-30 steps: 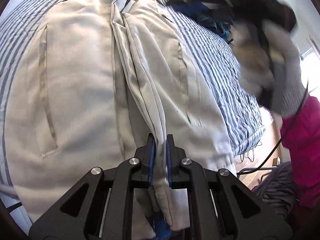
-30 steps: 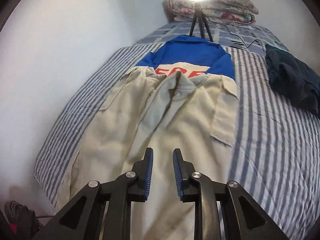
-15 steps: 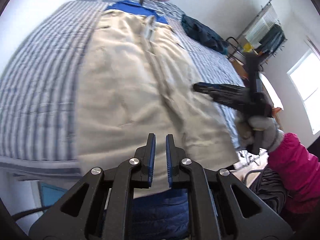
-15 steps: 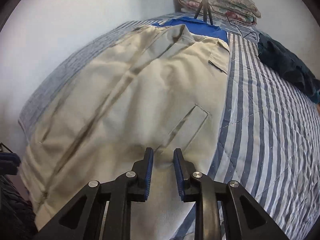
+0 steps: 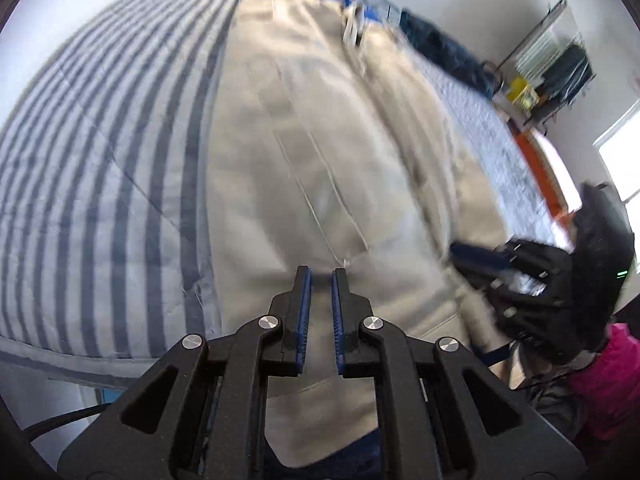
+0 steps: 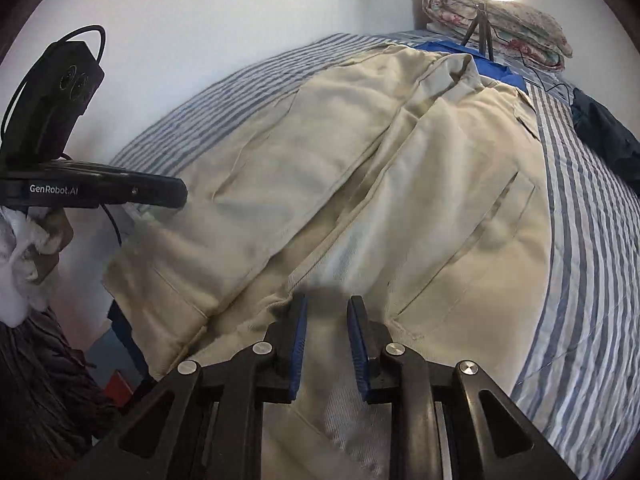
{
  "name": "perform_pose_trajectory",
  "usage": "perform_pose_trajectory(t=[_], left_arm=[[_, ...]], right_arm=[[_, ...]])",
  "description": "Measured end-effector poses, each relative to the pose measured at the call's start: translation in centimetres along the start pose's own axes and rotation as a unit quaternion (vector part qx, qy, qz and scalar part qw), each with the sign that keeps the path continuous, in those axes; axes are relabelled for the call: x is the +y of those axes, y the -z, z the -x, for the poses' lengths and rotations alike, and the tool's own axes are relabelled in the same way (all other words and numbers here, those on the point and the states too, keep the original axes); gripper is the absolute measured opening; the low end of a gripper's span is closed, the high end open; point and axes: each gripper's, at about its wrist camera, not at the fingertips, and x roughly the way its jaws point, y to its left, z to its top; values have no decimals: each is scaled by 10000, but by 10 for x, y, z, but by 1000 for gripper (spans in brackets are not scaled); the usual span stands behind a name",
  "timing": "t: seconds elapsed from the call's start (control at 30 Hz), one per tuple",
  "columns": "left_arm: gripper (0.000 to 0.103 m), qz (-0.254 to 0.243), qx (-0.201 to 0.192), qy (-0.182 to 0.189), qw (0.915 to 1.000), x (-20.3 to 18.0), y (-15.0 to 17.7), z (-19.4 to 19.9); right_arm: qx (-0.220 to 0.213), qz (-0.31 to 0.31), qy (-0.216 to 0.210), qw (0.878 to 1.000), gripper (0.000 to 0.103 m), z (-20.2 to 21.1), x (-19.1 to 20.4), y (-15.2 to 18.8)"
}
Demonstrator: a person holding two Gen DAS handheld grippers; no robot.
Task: Fold large clothes
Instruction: 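Grasp the beige jacket hem with both grippers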
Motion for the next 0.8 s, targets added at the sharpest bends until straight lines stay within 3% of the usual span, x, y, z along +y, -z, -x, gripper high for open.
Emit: perform_pose_trajectory(t=[0.1, 0.2, 0.3, 0.4, 0.5, 0.67, 0.73, 0.77, 0.8], left_arm=[[9, -334, -116, -154, 9993, -7, 4, 3], [19, -29, -59, 97, 9999, 2, 3, 14], [24, 114, -196, 281, 9993, 5, 9, 31], [24, -177, -107, 276, 9994, -2, 19, 36], [24, -429, 60, 24, 9991, -6, 32, 26], [26, -215, 48, 139, 9997, -1, 33, 35], [34, 15, 12, 213, 9998, 7, 32, 44], [48, 178, -25, 245, 9995, 12, 31, 48], [58, 354, -74, 315, 9988, 20, 31, 52]], right_arm=[[42, 13, -69, 10000, 22, 7, 2, 1], [-33, -153, -490, 9987, 26, 34, -10, 4], [-229, -361, -331, 9985, 28, 61, -33, 15], [4, -415, -332, 9986, 28, 68, -46, 25], [411, -357, -210, 9983, 28, 53, -45, 42], [458, -294, -136, 9984, 28, 53, -46, 47], [388, -583, -359, 9969, 31, 64, -56, 47], [346, -763, -438, 9955, 35, 68, -63, 49], [297, -1001, -512, 9932, 48, 72, -73, 51]])
